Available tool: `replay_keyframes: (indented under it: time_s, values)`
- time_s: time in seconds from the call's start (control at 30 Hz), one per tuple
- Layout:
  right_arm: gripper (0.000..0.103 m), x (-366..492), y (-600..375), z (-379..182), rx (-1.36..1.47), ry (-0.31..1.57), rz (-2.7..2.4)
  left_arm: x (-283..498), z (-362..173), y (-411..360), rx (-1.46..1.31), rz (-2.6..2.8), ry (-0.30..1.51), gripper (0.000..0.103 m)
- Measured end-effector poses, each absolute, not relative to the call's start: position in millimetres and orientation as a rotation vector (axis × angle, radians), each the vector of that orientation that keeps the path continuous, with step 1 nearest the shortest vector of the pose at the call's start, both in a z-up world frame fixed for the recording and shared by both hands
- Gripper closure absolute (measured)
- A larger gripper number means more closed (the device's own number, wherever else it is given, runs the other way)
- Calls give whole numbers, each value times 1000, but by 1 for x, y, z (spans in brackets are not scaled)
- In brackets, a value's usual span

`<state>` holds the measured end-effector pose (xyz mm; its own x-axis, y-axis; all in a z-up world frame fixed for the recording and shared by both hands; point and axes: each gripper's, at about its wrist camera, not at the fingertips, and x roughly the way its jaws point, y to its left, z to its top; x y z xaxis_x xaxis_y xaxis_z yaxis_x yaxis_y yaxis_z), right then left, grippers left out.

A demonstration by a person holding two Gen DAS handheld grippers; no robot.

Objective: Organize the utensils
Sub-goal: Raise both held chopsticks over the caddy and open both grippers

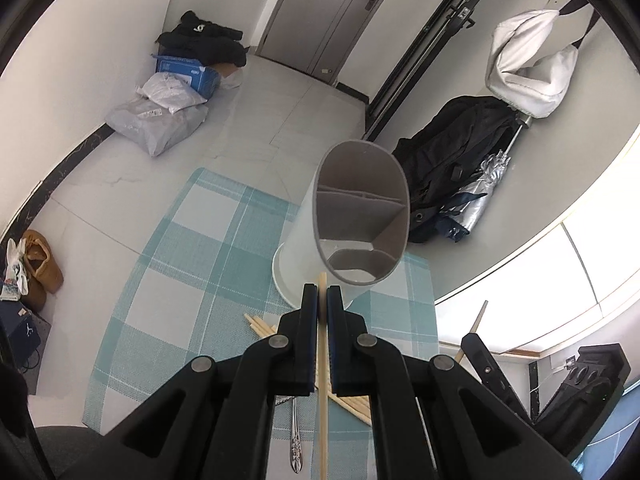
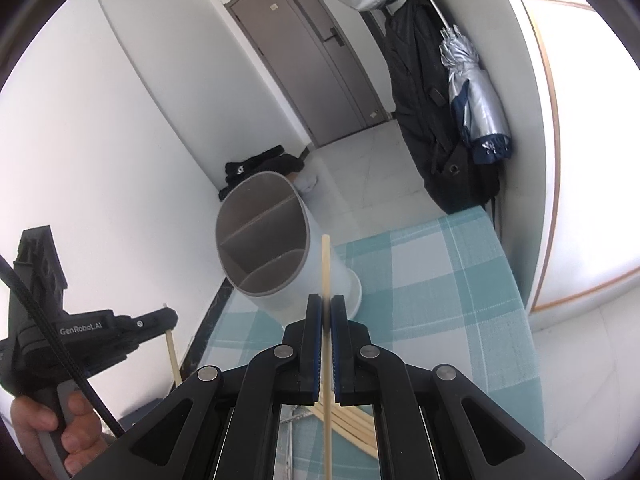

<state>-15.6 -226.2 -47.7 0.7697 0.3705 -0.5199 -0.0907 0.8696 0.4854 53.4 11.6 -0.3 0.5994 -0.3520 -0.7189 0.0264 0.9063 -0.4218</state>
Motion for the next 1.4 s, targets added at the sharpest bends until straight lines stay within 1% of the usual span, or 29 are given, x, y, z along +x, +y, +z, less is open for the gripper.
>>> replay_keyframes:
  time_s: [0.27,0.43,0.67,0.8,1.07,1.4]
  values:
    - [99,-21,-225,-22,453,574,309,55,36,11,-393,-279,843,102]
    - [99,-14,-223,12,433,485,339,65,63,15,-421,-287,757,102]
    - [99,25,-213,68,351,364,388,95,96,23,-417,-246,603,102]
    - [99,60,-202,89,298,314,406,113,110,24,-385,-218,503,102]
    - [99,124,-188,88,261,270,420,142,112,21,-296,-195,332,102]
    - [99,169,-174,65,254,186,436,172,81,10,-204,-245,277,102]
